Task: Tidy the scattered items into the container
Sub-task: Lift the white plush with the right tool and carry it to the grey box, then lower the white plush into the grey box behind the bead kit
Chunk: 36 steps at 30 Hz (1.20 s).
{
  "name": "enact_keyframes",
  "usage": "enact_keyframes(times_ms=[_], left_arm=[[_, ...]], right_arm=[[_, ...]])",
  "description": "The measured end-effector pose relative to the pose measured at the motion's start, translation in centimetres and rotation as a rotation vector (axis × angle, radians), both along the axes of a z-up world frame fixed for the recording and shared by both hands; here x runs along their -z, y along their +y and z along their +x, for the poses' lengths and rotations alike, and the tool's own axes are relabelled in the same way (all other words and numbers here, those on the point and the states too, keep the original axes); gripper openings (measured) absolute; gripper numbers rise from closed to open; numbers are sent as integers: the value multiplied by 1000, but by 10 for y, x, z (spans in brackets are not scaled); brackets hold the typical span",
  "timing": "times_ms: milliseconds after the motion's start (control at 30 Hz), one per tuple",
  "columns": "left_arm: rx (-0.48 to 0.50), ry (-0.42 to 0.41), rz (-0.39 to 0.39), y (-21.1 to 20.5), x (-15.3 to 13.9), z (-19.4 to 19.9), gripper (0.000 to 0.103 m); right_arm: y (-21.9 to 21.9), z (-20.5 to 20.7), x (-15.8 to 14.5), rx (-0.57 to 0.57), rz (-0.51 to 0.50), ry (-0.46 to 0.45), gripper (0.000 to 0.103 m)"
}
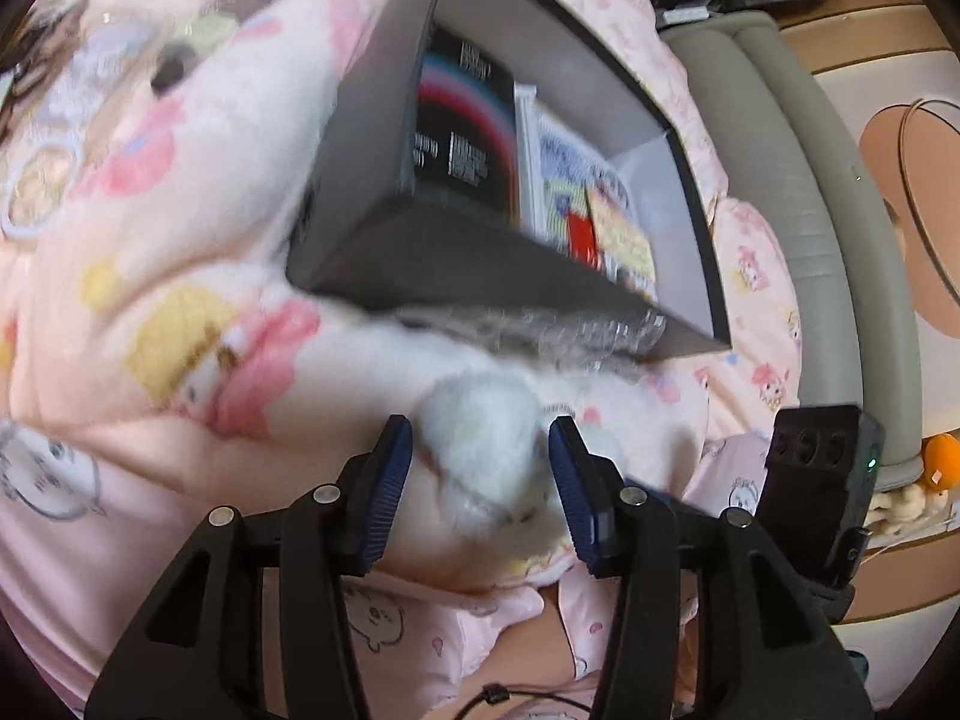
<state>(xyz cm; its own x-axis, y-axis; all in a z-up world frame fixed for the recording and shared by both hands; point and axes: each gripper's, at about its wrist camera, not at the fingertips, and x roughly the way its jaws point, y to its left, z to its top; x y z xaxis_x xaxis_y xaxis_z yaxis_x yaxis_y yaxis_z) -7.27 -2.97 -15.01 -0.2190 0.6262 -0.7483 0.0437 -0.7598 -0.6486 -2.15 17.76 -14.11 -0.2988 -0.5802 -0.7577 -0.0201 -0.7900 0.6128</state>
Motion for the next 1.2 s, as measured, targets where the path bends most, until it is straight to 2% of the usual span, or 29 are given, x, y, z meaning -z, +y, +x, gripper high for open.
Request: enact_keyframes(times_ms=[67,133,167,300,467,600,767,833,933,1067,1200], left_arm=[[3,7,-3,2,-2,3,47],[5,12,14,3,-6,6,40],[5,18,14,3,-8,7,39],[6,75,-25,9,-30,15,36],[11,153,3,11,-66,13,36],[14,244,2,19,-102,-11,36],[-12,321,0,31,-130,-73,36],[-13,322,5,38,-128,-101,36],[1,263,18,50,-105,-143,36],[32,170,-33,71,-64,-191,36],[59,92,-104,88,-30,-224,36]], right_arm=[[-2,-1,-2,-15,13,12,31],[-2,-1,-4,-35,24,30,31],[-3,-2,-6,-39,24,34,31],[-4,-3,-17,-52,27,51,31],[6,-2,-53,-66,19,130,31],[17,-24,-90,-60,21,211,31],[26,-89,-129,-65,63,293,31],[30,-118,-135,-70,81,296,31],[36,-162,-129,-75,147,287,31],[38,-206,-95,-98,247,241,31],[46,-227,-52,-92,290,171,31]])
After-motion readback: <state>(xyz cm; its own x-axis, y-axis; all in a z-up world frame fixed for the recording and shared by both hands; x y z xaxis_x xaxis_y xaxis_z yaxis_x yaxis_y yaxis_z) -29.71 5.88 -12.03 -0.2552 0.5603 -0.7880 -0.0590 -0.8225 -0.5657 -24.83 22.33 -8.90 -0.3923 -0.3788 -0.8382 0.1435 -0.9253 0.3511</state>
